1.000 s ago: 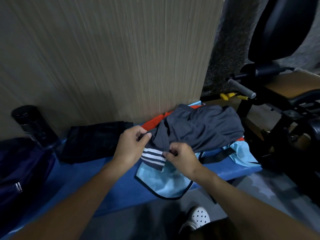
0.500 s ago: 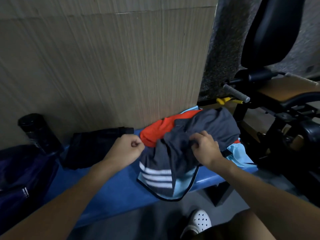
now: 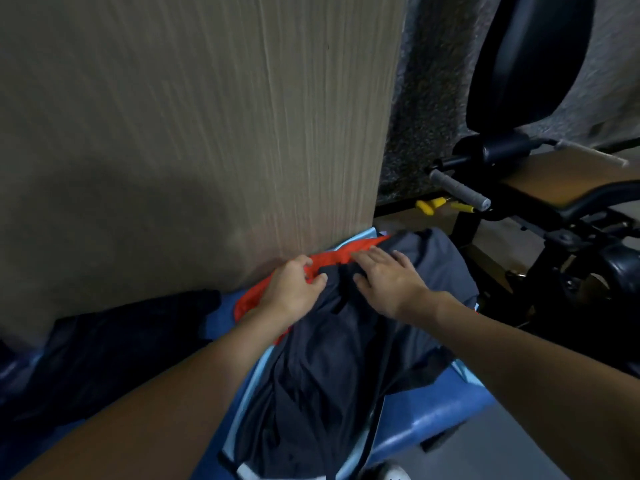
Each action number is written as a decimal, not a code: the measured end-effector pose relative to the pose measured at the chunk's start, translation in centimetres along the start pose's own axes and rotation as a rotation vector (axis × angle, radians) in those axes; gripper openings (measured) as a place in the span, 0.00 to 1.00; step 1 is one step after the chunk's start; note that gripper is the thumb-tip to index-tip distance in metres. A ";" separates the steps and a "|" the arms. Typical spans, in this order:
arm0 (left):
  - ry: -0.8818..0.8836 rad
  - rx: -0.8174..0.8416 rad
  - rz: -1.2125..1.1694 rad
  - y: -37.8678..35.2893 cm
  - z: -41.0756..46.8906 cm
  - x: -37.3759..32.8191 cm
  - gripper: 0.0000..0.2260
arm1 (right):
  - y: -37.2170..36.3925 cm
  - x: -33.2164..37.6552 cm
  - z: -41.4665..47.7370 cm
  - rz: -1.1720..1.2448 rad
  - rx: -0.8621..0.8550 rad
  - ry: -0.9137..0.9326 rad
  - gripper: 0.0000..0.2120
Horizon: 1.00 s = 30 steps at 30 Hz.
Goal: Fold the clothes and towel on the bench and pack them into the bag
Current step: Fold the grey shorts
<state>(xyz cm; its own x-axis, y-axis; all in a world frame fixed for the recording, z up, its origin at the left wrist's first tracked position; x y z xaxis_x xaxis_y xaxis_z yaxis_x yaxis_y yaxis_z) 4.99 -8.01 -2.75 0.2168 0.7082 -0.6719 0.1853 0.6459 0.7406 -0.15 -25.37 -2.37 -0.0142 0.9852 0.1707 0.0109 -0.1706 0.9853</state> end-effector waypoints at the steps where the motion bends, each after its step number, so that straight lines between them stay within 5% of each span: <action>1: 0.023 0.014 0.021 -0.6 1.1 -0.3 0.19 | 0.0 -0.2 0.6 -0.030 0.028 -0.008 0.22; 8: 0.035 0.037 0.058 -2.5 3.0 -1.2 0.09 | 1.0 -1.8 2.4 -0.131 -0.042 -0.064 0.16; 13: -0.277 -0.105 -0.097 0.8 1.2 -4.5 0.10 | 2.8 -2.7 1.0 -0.160 -0.070 -0.105 0.16; 19: -0.536 -0.189 -0.063 8.3 -4.2 -8.6 0.11 | 7.8 -2.1 -2.3 0.044 -0.003 -0.098 0.15; 23: -0.586 -0.264 -0.080 13.2 -8.4 -9.7 0.11 | 10.8 0.9 -4.0 0.289 -0.024 0.041 0.09; 30: -0.587 -0.443 -0.122 21.4 -15.0 -9.8 0.13 | 14.0 8.6 -8.3 0.615 -0.047 0.201 0.14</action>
<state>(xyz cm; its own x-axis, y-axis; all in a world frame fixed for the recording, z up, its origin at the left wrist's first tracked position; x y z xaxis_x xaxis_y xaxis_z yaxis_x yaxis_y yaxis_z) -7.52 3.15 19.53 0.7188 0.4356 -0.5418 -0.1358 0.8523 0.5051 -8.42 -19.45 12.95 -0.2059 0.6864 0.6974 0.0329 -0.7074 0.7060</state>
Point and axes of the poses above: each hand's wrist, its own z-axis towards the middle knuckle, its own y-axis out of the back of the hand, x = y × z, the point moved 2 cm from there along z, towards the middle knuckle, and after that the axes turned 4 degrees about x, right-handed, at the moved point
